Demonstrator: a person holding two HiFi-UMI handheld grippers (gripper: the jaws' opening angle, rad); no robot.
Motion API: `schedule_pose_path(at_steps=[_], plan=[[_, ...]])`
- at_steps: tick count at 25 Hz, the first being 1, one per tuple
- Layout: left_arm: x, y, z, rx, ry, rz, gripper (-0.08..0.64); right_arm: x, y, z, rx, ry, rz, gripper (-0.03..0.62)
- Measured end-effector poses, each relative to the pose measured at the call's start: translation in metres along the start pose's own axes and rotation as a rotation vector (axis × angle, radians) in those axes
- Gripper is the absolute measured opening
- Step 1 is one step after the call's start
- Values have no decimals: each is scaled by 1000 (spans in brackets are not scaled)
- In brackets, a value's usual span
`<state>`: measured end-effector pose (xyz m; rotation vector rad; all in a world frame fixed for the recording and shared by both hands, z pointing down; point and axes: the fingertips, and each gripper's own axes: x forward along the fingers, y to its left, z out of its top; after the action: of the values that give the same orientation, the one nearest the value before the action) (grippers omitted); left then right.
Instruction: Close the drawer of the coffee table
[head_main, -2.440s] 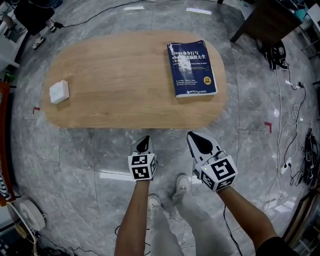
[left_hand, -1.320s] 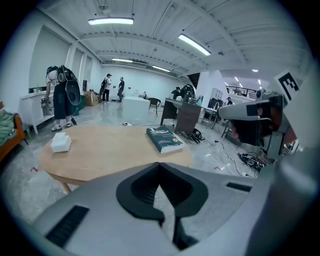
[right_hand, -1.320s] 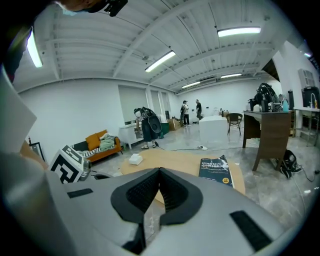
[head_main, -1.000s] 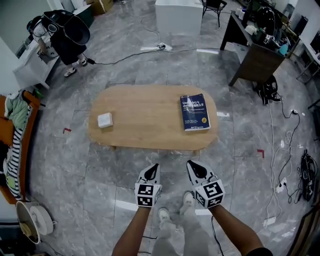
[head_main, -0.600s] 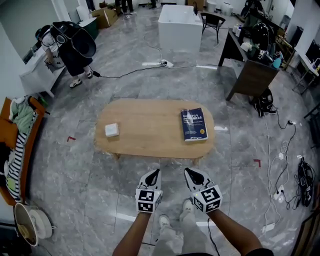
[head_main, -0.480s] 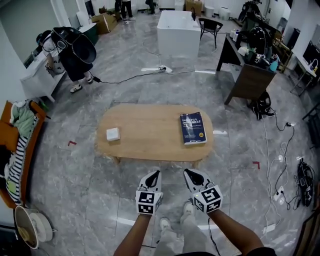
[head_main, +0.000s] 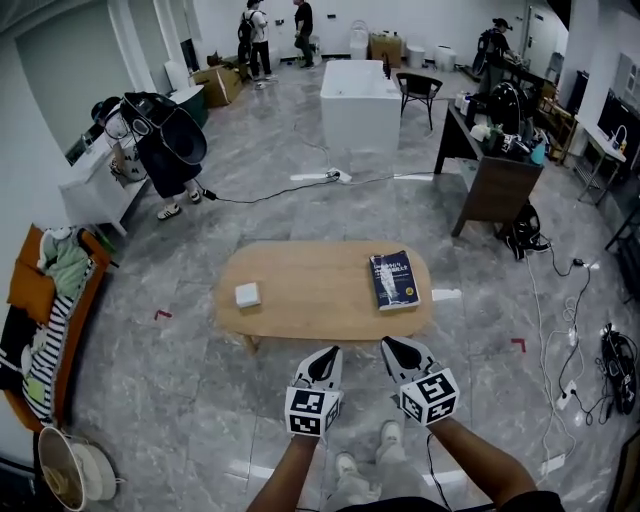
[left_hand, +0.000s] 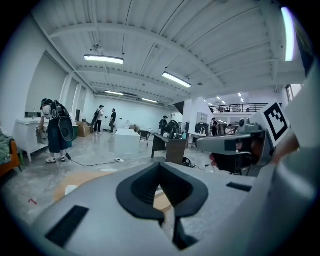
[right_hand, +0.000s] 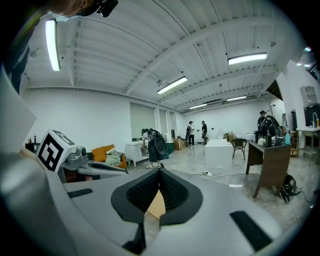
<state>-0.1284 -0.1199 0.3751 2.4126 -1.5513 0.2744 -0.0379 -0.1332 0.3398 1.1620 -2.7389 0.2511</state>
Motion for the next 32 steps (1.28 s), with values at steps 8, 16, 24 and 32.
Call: schedule_pose_path(at_steps=[8,16,24,32], plan=[[-42,-13,56,49,-115,-37,2,-29,19,34,-25,-61,-22,11],[-76,-24,92,56,-213,-108,2,-54,33,61,-71,-106,-61,11],[-89,-53,116,96,-256,-166,2,-73,41,83,-77,-164,-63,11],[-93,-88,131,120,-285,-191,2,-101,43,98,-104,-207,-45,11]])
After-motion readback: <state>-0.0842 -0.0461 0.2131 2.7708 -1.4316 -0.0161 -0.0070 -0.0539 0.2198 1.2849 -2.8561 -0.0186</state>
